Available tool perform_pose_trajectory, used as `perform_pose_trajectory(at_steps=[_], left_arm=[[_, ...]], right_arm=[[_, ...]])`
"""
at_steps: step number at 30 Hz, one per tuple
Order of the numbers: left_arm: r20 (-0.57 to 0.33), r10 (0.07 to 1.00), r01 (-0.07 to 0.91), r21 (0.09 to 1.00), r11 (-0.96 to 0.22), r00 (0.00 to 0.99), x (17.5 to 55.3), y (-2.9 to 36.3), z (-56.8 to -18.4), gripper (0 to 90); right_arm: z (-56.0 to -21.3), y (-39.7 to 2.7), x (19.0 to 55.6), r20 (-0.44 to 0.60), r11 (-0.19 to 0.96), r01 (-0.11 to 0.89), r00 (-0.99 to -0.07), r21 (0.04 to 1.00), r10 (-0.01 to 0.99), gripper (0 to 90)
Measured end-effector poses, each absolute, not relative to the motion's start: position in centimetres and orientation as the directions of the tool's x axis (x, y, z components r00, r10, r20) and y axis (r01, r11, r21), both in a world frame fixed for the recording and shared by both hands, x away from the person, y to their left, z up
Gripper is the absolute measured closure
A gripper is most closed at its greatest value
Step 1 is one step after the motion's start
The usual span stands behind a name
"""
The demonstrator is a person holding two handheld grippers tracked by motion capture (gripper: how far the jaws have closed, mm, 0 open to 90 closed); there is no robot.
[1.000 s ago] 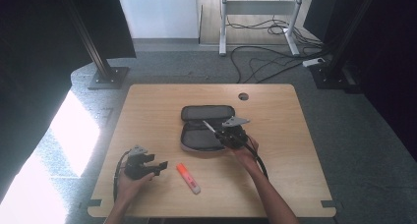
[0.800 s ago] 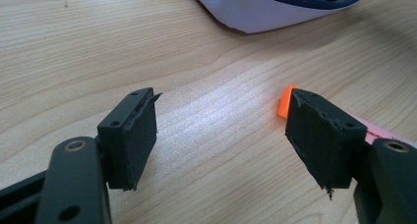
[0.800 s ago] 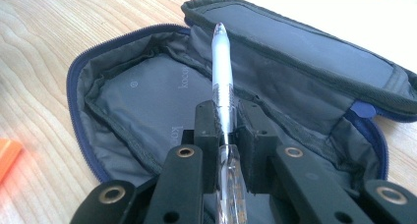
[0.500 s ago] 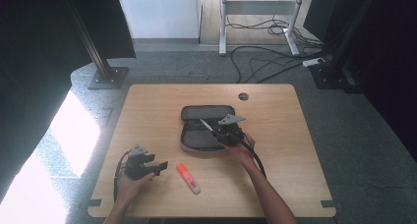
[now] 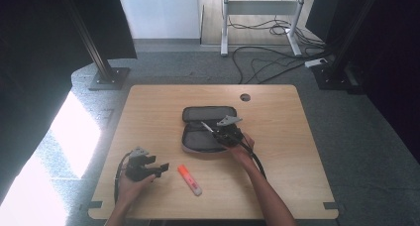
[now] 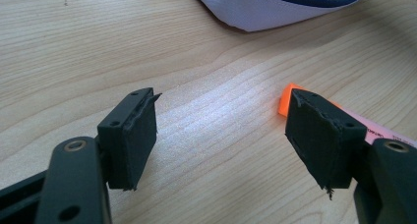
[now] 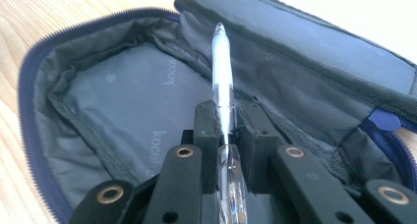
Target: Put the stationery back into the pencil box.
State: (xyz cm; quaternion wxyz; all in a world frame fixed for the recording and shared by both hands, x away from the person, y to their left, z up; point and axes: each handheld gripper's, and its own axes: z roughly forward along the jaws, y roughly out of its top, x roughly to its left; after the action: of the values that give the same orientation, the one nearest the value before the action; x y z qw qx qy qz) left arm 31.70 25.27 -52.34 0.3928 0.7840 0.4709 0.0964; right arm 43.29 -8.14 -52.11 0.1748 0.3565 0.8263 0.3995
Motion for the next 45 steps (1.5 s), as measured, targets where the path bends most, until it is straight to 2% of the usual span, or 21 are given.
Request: perform_pose_trajectory(at_steps=[9,19,26,33,45], left_arm=[[-0.217,0.814,0.662,0.707,-0.249,0.538,31.7,25.2,-52.4,28.4],[-0.22,0.815,0.663,0.708,-0.244,0.536,31.7,25.4,-52.4,28.4],[-0.219,0.816,0.662,0.708,-0.245,0.535,31.7,25.3,-52.4,28.4],[-0.217,0.817,0.661,0.709,-0.245,0.535,31.7,25.3,-52.4,28.4],[-0.216,0.817,0.66,0.71,-0.245,0.535,31.7,25.2,-52.3,28.4]], right_arm=[[-52.4,-8.0,43.3,-0.021,0.45,0.448,-0.69,0.773,0.723,76.1],[-52.0,-8.3,43.1,-0.014,0.44,0.452,-0.686,0.776,0.727,62.5],[-50.9,-8.9,41.9,0.034,0.378,0.451,-0.677,0.809,0.735,54.8],[-50.5,-9.5,40.5,0.06,0.332,0.44,-0.671,0.834,0.739,50.8],[-50.3,-10.4,38.6,0.089,0.285,0.426,-0.672,0.858,0.735,50.1]])
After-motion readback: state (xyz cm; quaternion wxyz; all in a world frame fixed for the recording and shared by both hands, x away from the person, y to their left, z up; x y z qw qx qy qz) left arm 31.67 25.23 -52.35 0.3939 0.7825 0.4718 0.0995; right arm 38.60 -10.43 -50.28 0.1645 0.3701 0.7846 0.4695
